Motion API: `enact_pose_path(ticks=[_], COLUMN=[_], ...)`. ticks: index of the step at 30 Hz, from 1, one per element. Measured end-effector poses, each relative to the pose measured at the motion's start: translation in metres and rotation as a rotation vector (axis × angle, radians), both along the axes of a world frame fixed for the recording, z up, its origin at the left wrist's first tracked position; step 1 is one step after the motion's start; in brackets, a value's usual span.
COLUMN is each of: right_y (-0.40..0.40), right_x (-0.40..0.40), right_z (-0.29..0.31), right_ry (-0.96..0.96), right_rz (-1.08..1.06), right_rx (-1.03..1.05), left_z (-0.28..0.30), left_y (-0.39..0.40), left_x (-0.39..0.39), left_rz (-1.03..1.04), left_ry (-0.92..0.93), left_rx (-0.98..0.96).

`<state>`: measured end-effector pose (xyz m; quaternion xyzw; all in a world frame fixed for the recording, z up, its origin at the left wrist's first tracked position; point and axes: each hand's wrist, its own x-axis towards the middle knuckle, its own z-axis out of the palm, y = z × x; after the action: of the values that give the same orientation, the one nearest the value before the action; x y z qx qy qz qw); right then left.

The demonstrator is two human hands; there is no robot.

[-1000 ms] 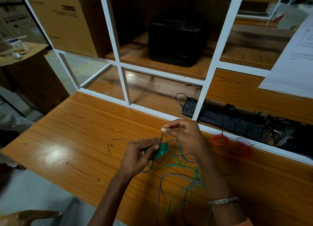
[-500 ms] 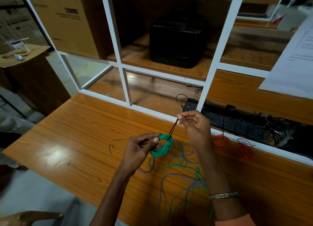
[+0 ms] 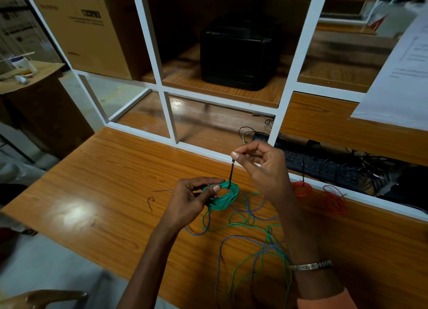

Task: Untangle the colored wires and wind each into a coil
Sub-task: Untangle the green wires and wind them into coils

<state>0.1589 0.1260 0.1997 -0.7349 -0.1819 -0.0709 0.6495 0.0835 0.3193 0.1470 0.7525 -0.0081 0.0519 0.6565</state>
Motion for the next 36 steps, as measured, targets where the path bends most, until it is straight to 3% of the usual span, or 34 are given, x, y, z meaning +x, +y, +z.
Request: enact_pose_path(ticks=[5,9,13,19,23,28,36], right_y=[-0.008,-0.013,-0.011,-0.01,-0.008,-0.01,-0.009], right_x=[0.016,0.018,0.012,0.0,0.0,0.011,0.012], right_z=[-0.013,-0.028,-0.018,0.001,0.002,-0.006,-0.015], right_ry=[0.177,0.222,0.207,0.128,0.095,0.085,0.065], right_rz=[-0.129,-0.199,-0.136,0.038,0.083,0.049,0.164], right_rx=[0.097,0.103,0.205,0.254,0.217,0.162,0.026], left_z=[0.012,-0.004,-0.024,-0.033,-0.031,-0.031,-0.015], left_y=[-0.008,-0.013,-0.009,-0.01,-0.012,-0.024,-0.034], left_x=[-0.017,-0.021,-0.012,-0.001,0.001,-0.009,-0.016], left_rz=[-0.168,-0.139,-0.102,0.036,0.03,-0.124,-0.317], left_ry=[-0.039,-0.02,-0.002,-0.013,0.017,0.022,0.03], left_rx=[-0.107,-0.079,0.035,0.01,0.019,0.009,-0.009])
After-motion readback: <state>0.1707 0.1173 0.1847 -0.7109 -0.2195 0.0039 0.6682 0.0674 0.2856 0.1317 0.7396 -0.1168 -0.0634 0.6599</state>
